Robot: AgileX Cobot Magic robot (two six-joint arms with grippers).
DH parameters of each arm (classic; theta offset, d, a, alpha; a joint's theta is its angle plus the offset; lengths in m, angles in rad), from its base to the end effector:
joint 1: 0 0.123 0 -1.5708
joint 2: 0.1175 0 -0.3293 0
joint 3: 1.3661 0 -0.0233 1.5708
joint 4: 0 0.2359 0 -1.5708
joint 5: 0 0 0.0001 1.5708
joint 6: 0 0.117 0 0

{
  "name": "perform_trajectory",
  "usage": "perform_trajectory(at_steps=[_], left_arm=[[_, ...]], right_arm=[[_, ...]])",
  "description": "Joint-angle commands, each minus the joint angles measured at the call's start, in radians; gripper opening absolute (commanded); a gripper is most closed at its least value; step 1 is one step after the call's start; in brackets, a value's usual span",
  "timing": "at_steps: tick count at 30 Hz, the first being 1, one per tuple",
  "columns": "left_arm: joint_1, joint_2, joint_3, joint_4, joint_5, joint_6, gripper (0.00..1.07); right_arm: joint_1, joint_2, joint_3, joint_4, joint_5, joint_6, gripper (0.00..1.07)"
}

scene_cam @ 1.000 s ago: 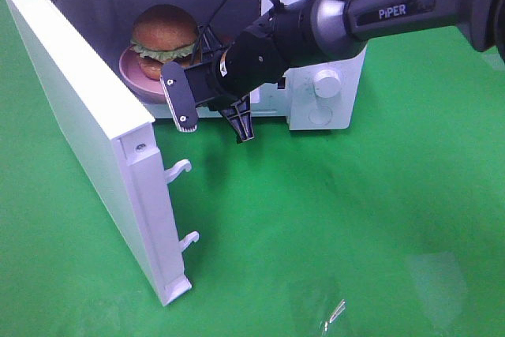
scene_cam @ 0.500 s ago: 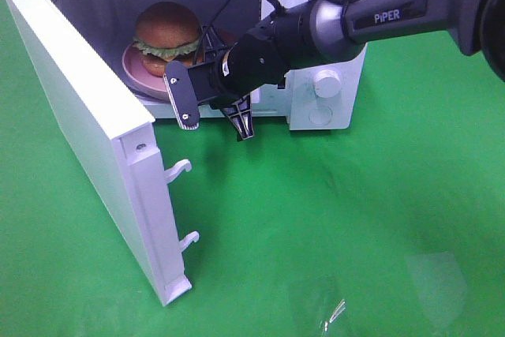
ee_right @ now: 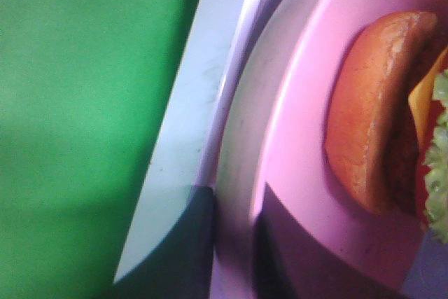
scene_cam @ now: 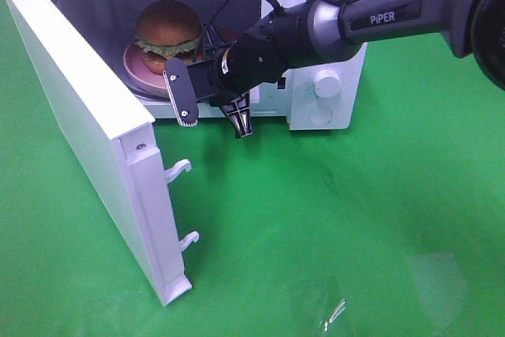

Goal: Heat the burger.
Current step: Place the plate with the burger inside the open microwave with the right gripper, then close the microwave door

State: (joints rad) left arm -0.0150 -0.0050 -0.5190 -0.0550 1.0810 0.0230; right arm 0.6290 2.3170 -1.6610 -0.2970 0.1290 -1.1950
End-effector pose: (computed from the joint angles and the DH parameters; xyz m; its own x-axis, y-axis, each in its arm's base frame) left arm -0.0433 -0.0050 0.2615 -0.4523 0.0039 -0.8919 0.0569 0.9981 -0.0245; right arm 0.4486 0.3209 0.1548 0.5208 -0.8528 -0.0384 -0.5601 -0.3074 -0.7693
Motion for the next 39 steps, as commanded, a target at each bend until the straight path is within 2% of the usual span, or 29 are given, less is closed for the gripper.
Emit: perform_trajectory(at_steps=[1,6,8,11,14,24,25,26,28,29,32,36,39], left_arm=[[-0.005,-0.018,0.002,-0.007,-0.014,-0.001,0.93],[-0.005,-0.018,0.002,-0.007,-0.014,-0.001,0.93],[-0.005,-0.018,0.002,-0.007,-0.014,-0.001,0.93],[-0.005,-0.018,0.002,-0.007,-0.014,-0.001,0.93],[-0.005,-0.018,0.002,-0.007,-0.014,-0.001,0.93],[-0.005,-0.018,0.002,-0.007,-0.014,-0.001,0.93],[-0.005,-0.018,0.002,-0.007,-0.014,-0.001,0.93],[-0.005,-0.018,0.002,-0.007,-0.014,-0.001,0.93],[-0.005,-0.018,0.002,-0.007,-0.014,-0.001,0.93],[-0.005,-0.018,0.002,-0.007,-0.014,-0.001,0.93],[-0.005,-0.018,0.002,-0.007,-0.014,-0.001,0.93],[-0.005,-0.018,0.002,-0.007,-0.014,-0.001,0.93],[-0.005,-0.018,0.002,-0.007,-0.014,-0.001,0.93]], right_arm=[[-0.001,-0.01,-0.014,-0.004,-0.047,0.02,0.17],[-0.001,-0.01,-0.012,-0.004,-0.047,0.02,0.24],[-0.001,-0.013,-0.011,-0.004,-0.043,0.027,0.34],[-0.001,-0.013,-0.011,-0.004,-0.043,0.028,0.36],[-0.001,-0.013,-0.011,-0.004,-0.043,0.032,0.42],[0.0,-0.035,-0.004,-0.003,-0.048,0.103,0.49],[0.0,-0.037,0.004,-0.003,-0.054,0.112,0.54],[0.0,-0.037,0.004,-0.003,-0.054,0.112,0.54],[0.0,-0.061,0.05,-0.003,-0.075,0.123,0.63],[0.0,-0.061,0.05,-0.003,-0.075,0.123,0.63],[0.0,-0.096,0.1,-0.003,-0.107,0.122,0.72],[0.0,-0.127,0.145,-0.003,-0.141,0.124,0.78],[0.0,-0.144,0.168,-0.003,-0.141,0.124,0.77]])
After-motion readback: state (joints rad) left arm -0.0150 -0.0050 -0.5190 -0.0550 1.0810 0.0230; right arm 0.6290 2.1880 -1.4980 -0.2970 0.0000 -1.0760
